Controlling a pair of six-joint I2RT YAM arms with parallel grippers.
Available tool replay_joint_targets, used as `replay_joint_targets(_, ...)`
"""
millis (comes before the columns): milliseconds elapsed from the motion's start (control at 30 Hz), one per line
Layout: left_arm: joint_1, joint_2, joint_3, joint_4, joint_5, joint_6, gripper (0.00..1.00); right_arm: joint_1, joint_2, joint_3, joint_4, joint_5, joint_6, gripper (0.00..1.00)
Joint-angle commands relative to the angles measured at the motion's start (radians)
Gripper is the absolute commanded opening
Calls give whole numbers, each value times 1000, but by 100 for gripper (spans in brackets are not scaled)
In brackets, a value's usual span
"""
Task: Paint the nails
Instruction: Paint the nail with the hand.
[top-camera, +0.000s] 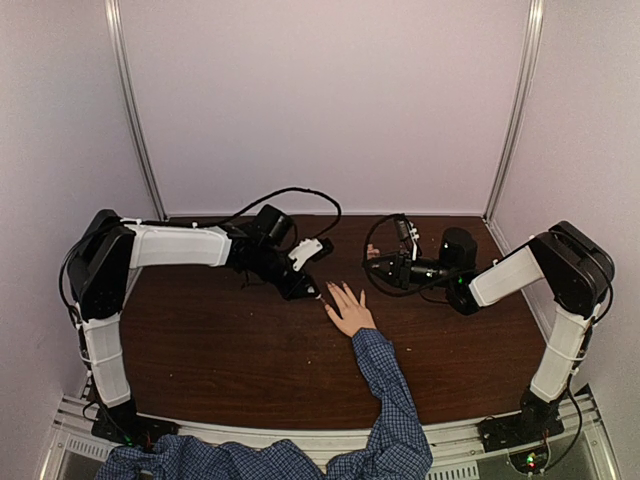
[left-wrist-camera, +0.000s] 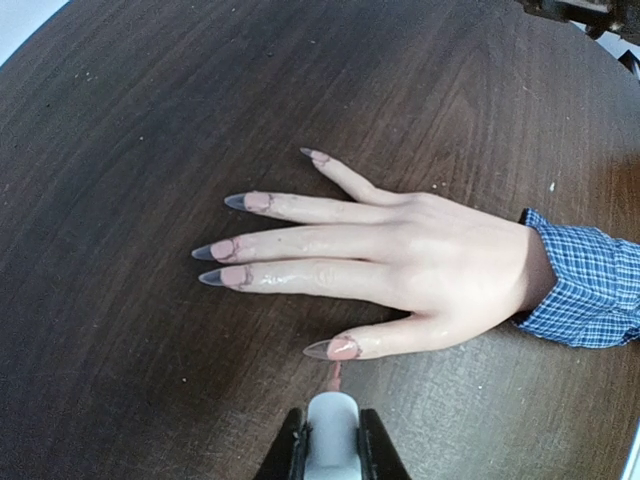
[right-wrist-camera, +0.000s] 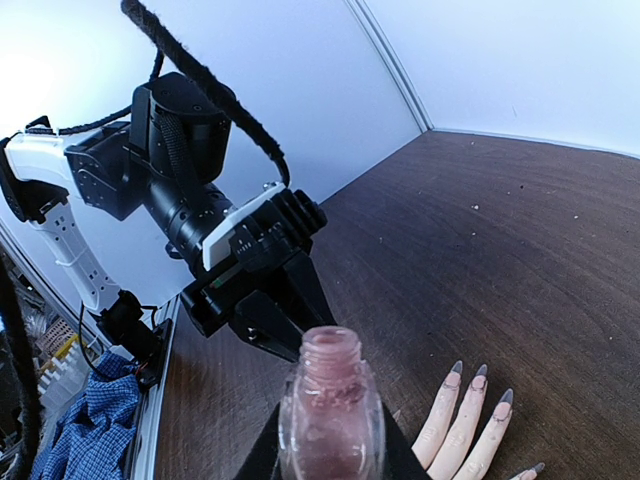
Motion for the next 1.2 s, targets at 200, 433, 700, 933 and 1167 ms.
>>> replay_joint_targets(200,-5,36,29,31,43,21,0,-7,16,-4,40,-7,4,0)
replay_joint_targets(433,-6,55,37,35,36,14,0,-8,16,-4,40,-7,4,0)
replay_joint_targets(700,-8,68,44,44,39,8,0,-7,17,-4,40,-7,5,0)
replay_joint_targets(933,-11,69,50,49,50,5,0,-7,17,-3,40,-9,5,0)
replay_joint_targets(1167,-16,80,50,58,56,4,0,-7,17,-3,38,-9,5,0)
